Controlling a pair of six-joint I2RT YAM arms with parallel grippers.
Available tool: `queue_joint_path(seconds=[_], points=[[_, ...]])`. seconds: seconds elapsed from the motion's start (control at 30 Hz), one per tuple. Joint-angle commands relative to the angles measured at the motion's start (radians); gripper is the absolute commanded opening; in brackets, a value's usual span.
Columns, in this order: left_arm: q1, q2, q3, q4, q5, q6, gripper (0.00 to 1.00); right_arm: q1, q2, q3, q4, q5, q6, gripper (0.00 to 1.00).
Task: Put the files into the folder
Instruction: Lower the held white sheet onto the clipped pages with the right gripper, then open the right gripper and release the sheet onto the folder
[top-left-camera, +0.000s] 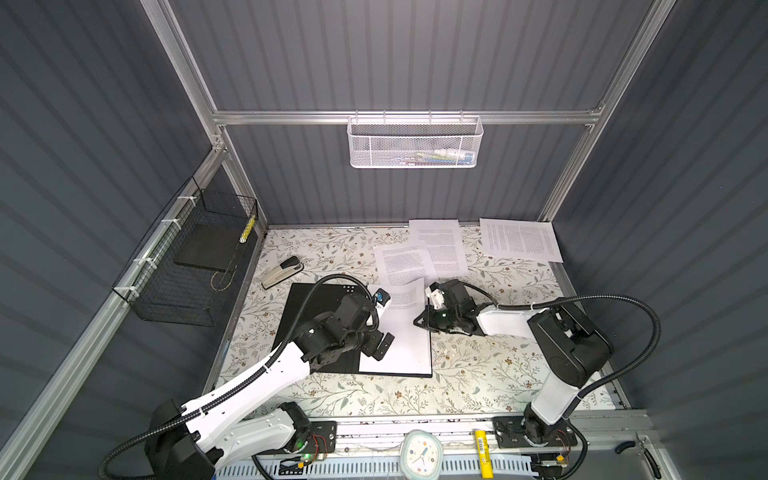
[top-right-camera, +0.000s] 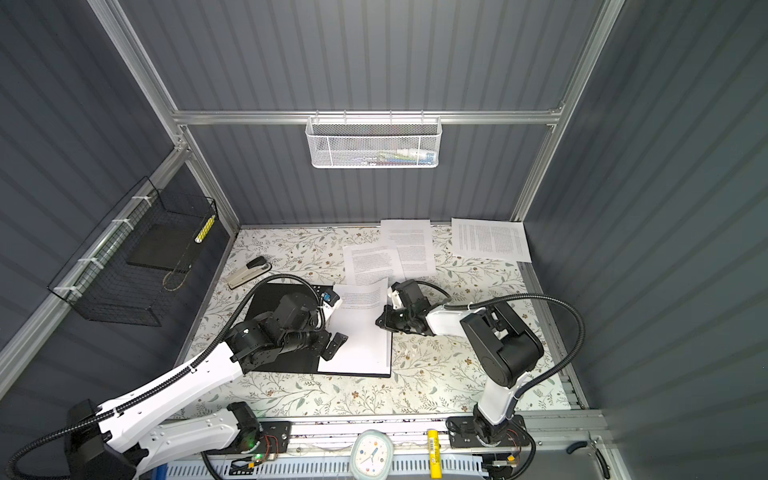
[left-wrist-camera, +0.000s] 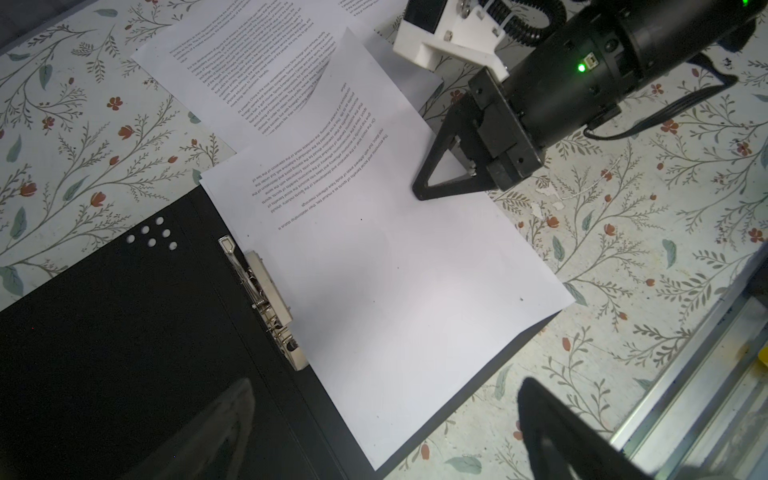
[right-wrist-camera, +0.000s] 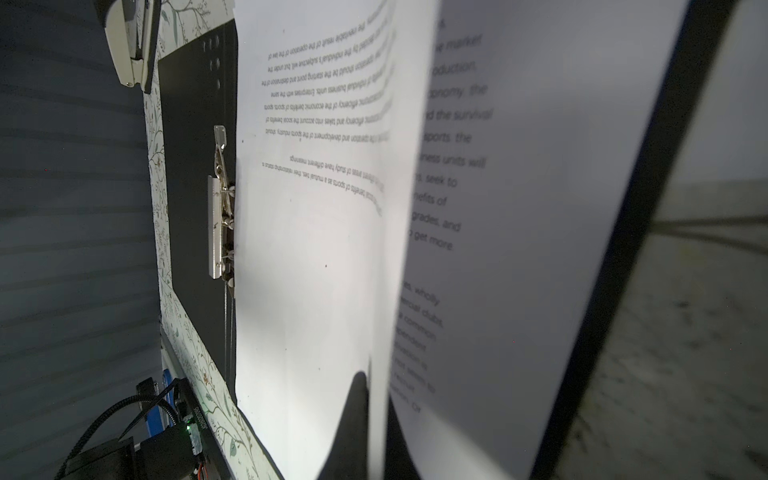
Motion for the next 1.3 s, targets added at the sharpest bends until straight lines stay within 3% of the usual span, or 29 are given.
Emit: queue_joint_path(seconds=[0.0,0.9,1.27], points=[[0.001,0.008,0.032,-0.017,0.021,0.021,1.00,0.005,0.019,0.023,0.003,-0.006,-0.007,0.00],[0.001,0.018,0.034,-0.019,0.027,0.020,1.00,0.022,0.023,0.025,0.012,-0.016,-0.002,0.00],[0.001,0.020,0.035,-0.020,0.027,0.021,1.00,0.022,-0.060,-0.007,-0.005,0.034,0.001,0.21]])
